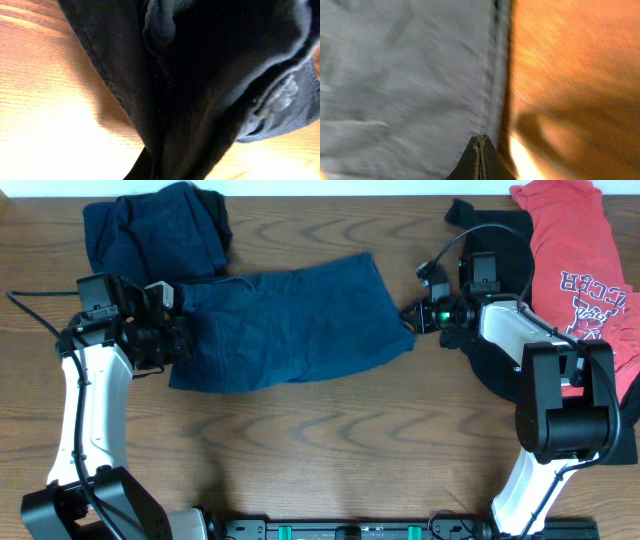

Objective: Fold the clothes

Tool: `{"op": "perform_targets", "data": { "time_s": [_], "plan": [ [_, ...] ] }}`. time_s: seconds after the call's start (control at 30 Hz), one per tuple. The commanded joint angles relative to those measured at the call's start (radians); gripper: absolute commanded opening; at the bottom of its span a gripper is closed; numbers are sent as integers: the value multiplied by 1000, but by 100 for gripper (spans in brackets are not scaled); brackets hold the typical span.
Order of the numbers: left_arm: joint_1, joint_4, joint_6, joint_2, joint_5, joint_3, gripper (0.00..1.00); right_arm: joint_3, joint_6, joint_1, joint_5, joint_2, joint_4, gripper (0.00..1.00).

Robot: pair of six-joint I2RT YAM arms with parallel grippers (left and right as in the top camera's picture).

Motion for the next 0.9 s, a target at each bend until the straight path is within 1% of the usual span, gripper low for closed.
{"op": "perform_targets", "data": {
  "time_s": [0.0, 0.13, 0.37, 0.53, 0.73, 0.8, 0.87],
  "plan": [
    [-13, 4, -6, 0, -8, 2, 6, 40, 64, 16, -146, 8, 53, 1],
    [-29, 15, -6, 0, -8, 2, 6, 42, 96, 42, -84, 11, 115, 1],
    [-33, 23, -32, 0, -7, 2, 6, 42, 92, 116, 39, 61, 122, 1],
    [-33, 24, -37, -2, -7, 12, 6, 42, 99, 136, 106, 103, 117, 1],
    [-41, 14, -100, -22, 3, 55, 6, 41, 103, 131, 129, 138, 93, 1],
    [-58, 14, -105, -35, 3, 68, 6, 41, 103, 131, 133, 151, 90, 1],
    [-88, 35, -138, -46, 3, 72, 6, 41, 104, 133, 132, 163, 85, 1]
  ]
}}
